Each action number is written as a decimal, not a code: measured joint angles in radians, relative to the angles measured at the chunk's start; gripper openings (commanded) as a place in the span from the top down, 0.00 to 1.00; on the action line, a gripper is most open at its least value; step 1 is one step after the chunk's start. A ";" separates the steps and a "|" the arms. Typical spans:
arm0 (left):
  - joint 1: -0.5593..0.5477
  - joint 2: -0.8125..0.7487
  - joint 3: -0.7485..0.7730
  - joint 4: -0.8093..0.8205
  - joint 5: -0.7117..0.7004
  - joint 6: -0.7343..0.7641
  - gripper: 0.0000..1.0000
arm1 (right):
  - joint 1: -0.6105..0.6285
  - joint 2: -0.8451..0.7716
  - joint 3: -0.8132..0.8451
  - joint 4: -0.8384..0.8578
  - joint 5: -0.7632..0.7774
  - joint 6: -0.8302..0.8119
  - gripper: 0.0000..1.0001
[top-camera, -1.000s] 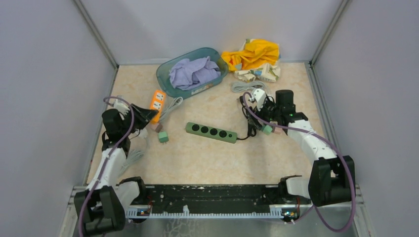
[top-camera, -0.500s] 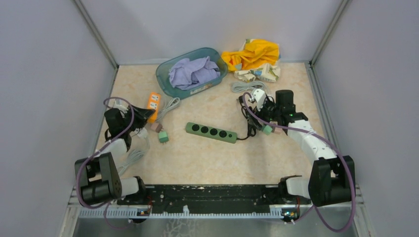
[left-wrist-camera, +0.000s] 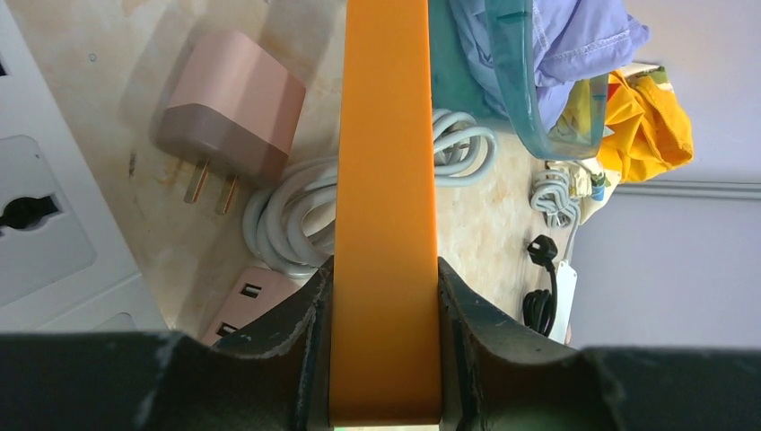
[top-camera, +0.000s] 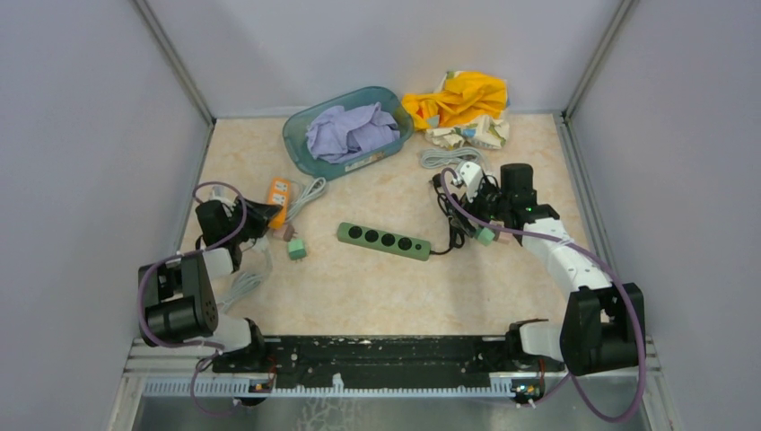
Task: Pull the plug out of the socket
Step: Place the socket at the center of the board.
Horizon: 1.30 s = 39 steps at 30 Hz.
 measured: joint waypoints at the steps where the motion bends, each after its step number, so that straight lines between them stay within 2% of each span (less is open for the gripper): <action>1: 0.000 0.003 0.000 0.002 0.002 -0.001 0.49 | 0.000 0.000 0.000 0.000 -0.001 0.000 0.21; 6: 0.004 -0.001 0.000 -0.018 -0.016 0.004 0.23 | 0.000 0.000 0.000 -0.004 -0.008 0.000 0.21; 11: 0.004 -0.061 0.019 -0.117 -0.083 0.025 0.11 | 0.000 0.000 0.000 -0.014 -0.014 -0.003 0.21; 20: 0.005 -0.138 0.169 -0.380 -0.241 0.083 0.07 | 0.000 0.000 0.000 -0.016 -0.019 -0.008 0.20; 27: 0.006 -0.247 0.174 -0.518 -0.304 0.095 0.00 | 0.000 0.000 0.000 -0.018 -0.022 -0.008 0.18; 39: 0.006 -0.436 0.176 -0.649 -0.348 0.099 0.00 | 0.000 0.000 0.000 -0.018 -0.024 -0.008 0.17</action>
